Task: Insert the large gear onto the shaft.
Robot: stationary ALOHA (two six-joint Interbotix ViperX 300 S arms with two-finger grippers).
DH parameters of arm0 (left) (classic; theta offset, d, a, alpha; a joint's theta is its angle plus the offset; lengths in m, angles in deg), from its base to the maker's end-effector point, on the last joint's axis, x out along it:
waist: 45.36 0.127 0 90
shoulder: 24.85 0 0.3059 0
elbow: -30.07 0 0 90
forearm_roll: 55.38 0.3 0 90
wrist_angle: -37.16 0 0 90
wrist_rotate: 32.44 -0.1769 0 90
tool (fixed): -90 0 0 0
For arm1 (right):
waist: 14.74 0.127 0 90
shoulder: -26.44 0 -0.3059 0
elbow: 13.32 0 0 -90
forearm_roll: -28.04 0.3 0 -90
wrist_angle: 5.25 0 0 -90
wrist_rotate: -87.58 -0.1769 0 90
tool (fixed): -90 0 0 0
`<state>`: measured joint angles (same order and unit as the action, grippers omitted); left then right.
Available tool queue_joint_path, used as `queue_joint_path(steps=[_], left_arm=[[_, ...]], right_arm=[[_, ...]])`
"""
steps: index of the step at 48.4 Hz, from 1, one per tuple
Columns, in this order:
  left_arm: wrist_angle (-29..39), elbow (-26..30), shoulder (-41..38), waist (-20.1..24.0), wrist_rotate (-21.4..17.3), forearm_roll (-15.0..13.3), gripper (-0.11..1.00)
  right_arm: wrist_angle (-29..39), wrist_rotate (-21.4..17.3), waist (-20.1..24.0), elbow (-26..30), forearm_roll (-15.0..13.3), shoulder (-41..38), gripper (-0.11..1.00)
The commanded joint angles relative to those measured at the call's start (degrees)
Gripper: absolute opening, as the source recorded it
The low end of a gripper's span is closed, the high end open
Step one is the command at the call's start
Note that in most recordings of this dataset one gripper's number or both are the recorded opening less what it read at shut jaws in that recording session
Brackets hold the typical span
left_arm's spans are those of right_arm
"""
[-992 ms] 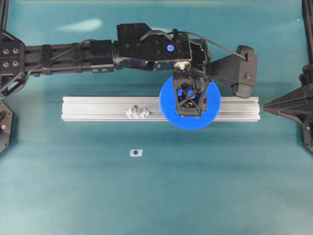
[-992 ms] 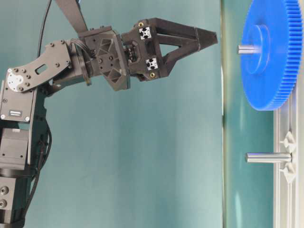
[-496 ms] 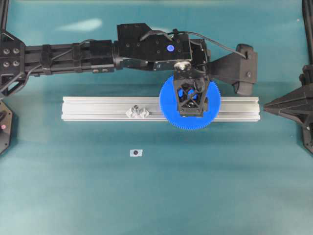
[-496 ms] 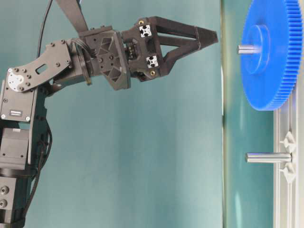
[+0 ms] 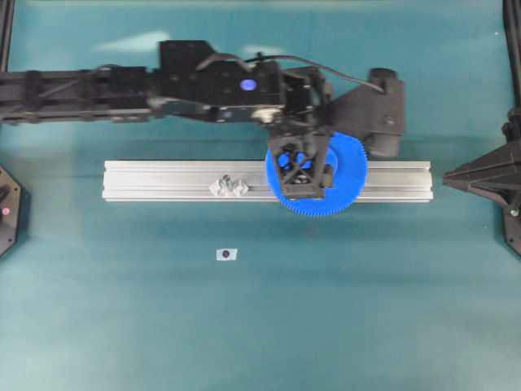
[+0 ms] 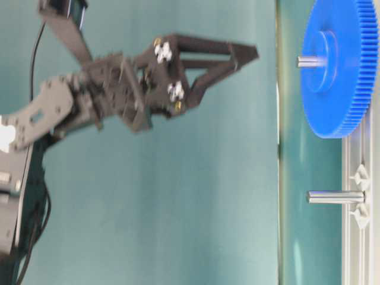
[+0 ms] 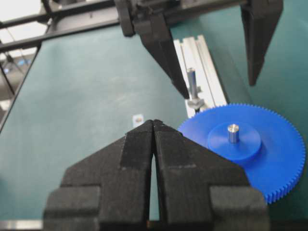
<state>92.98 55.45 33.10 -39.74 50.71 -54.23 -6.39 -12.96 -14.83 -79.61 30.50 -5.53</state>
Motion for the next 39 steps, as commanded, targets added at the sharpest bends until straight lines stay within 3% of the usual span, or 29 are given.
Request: queue_joint_path(steps=[1,13,39], left_arm=[[-3.9,-3.2,5.4,-0.4,0.9,0.1,0.89],[-9.8,-12.2,11.2,-1.1,3.9,0.1,0.89],[-18.7,-26.3,22.0,-1.4,8.1,0.1,0.89]], right_arm=[[-0.2,-0.8,-0.1,0.5,0.0,-0.4,0.05],[-0.2,-0.8,-0.2,0.5,0.0,-0.4,0.05],[-0.2,-0.8,-0.2,0.4,-0.1,-0.4,0.05]])
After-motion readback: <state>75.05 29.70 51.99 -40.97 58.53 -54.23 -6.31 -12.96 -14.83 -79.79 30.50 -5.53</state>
